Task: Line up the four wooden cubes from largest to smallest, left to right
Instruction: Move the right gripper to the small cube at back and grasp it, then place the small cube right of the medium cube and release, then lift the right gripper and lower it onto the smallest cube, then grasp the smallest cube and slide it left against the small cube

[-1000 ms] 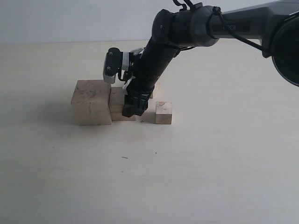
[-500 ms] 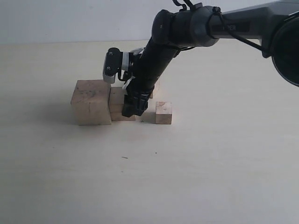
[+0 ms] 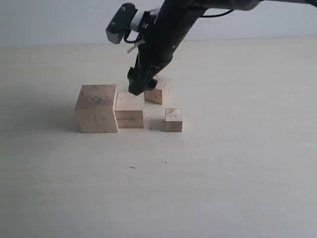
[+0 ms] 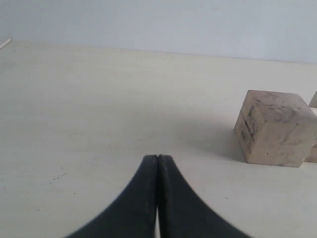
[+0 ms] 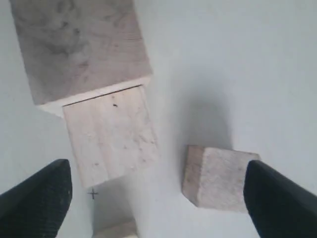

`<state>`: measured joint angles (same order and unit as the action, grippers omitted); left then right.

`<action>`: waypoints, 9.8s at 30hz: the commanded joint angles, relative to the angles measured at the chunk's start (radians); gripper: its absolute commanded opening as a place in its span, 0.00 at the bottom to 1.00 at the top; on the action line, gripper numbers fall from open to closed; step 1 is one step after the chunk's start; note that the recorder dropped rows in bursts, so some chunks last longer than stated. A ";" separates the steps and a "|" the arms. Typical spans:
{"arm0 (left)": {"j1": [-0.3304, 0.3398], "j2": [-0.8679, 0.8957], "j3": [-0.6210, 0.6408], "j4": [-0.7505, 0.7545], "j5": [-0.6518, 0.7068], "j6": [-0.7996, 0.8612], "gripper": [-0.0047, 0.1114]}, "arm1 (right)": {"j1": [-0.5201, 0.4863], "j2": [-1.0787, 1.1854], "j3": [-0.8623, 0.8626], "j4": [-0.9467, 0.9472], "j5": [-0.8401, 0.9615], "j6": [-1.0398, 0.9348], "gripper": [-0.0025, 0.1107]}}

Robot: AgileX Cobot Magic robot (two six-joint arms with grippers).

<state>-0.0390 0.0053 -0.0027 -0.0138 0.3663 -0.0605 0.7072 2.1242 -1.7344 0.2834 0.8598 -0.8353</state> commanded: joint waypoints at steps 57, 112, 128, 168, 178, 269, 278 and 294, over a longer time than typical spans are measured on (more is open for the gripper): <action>0.005 -0.005 0.003 0.001 -0.012 0.001 0.04 | -0.180 0.161 0.002 0.022 0.248 -0.218 0.02; 0.005 -0.005 0.003 0.001 -0.012 0.001 0.04 | -0.178 0.228 0.002 0.267 0.167 -0.586 0.02; 0.005 -0.005 0.003 0.001 -0.012 0.001 0.04 | -0.178 0.226 0.002 0.287 0.163 -0.549 0.58; 0.005 -0.005 0.003 0.001 -0.012 0.001 0.04 | -0.178 -0.105 0.002 0.049 0.361 0.012 0.02; 0.005 -0.005 0.003 0.001 -0.012 0.001 0.04 | -0.180 -0.210 0.168 0.043 0.361 0.132 0.02; 0.005 -0.005 0.003 0.001 -0.012 0.001 0.04 | -0.273 -0.085 0.540 0.377 -0.182 -0.788 0.02; 0.005 -0.005 0.003 0.001 -0.012 0.001 0.04 | -0.303 -0.059 0.540 0.593 -0.175 -1.054 0.02; 0.005 -0.005 0.003 0.001 -0.012 0.001 0.04 | -0.301 0.077 0.416 0.644 -0.127 -1.124 0.02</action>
<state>-0.0390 0.0053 -0.0027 -0.0138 0.3663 -0.0605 0.4067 2.1772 -1.3098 0.9668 0.7623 -1.9065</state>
